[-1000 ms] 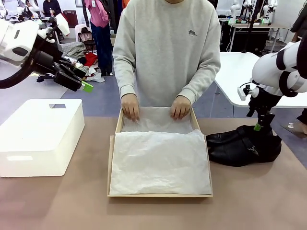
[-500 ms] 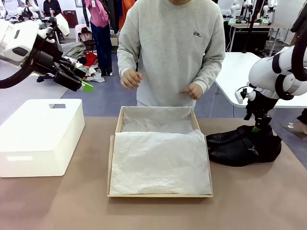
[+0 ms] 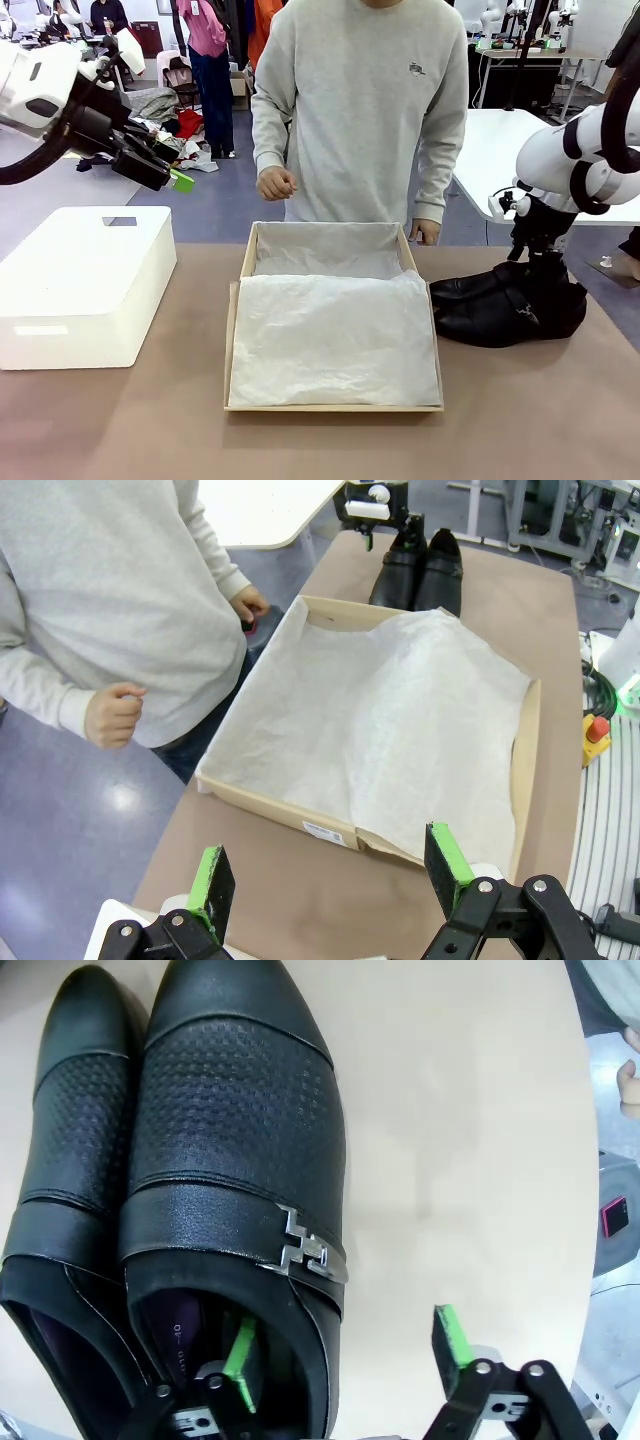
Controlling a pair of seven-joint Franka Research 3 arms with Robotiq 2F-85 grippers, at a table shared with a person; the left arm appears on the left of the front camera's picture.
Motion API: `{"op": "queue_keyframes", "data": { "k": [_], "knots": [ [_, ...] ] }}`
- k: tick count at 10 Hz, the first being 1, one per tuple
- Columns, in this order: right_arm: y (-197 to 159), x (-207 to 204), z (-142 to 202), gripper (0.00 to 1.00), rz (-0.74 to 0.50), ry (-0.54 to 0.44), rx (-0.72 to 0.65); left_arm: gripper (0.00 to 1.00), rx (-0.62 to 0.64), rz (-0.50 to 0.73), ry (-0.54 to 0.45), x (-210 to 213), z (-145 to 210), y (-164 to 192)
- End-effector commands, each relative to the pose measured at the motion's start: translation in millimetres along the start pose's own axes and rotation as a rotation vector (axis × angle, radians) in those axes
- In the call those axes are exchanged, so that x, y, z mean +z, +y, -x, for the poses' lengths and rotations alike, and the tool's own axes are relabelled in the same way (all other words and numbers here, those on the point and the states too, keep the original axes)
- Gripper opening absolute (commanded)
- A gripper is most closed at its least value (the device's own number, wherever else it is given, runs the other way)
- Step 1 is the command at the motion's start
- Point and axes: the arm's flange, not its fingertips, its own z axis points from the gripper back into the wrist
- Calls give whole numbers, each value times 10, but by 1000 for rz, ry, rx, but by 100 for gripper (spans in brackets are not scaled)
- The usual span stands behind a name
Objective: Pack the shoes into the box.
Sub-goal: Place one shoe of the Shoes into the Shoes Box.
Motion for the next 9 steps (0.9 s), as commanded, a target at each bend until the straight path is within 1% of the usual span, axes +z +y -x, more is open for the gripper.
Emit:
{"op": "queue_keyframes", "data": {
  "k": [1, 4, 5, 9],
  "knots": [
    [-95, 49, -36, 55, -15, -7, -35, 100, -12, 14, -19, -5, 12, 27],
    [-105, 35, -41, 2, -31, -9, -40, 100, -12, 14, -19, -5, 12, 27],
    [-112, 32, -39, 0, -38, -12, -40, 100, -12, 14, -19, -5, 12, 27],
    [-131, 74, -9, 0, -45, -32, -31, 100, -12, 14, -19, -5, 12, 27]
  ]
}}
